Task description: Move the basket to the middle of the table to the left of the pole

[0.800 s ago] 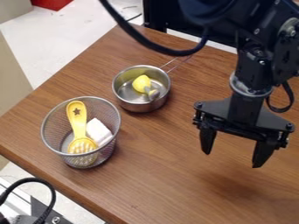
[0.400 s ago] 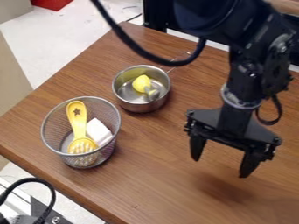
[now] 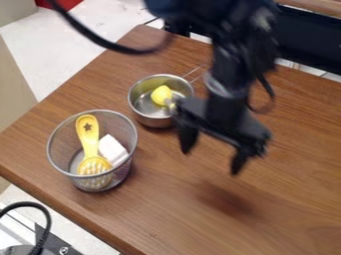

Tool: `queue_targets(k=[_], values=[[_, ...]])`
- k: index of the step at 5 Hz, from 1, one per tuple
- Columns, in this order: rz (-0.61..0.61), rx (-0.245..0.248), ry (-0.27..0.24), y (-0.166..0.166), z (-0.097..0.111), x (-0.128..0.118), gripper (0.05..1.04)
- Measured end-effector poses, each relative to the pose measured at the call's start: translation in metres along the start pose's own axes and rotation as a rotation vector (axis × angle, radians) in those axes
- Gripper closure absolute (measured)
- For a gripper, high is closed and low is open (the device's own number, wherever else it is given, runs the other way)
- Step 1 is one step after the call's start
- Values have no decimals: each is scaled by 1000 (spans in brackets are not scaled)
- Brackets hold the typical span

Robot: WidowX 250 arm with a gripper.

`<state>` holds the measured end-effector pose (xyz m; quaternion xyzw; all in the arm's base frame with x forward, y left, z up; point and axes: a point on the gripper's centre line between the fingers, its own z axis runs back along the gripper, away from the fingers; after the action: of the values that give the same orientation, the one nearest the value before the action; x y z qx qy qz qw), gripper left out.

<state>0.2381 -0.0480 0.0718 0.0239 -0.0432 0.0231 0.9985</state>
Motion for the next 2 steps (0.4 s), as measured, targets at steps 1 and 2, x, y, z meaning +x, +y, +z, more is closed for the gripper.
queue_targets(k=[1, 2], values=[[-25, 4, -11, 30, 17, -3, 83], [-15, 11, 45, 73, 23, -14, 83]])
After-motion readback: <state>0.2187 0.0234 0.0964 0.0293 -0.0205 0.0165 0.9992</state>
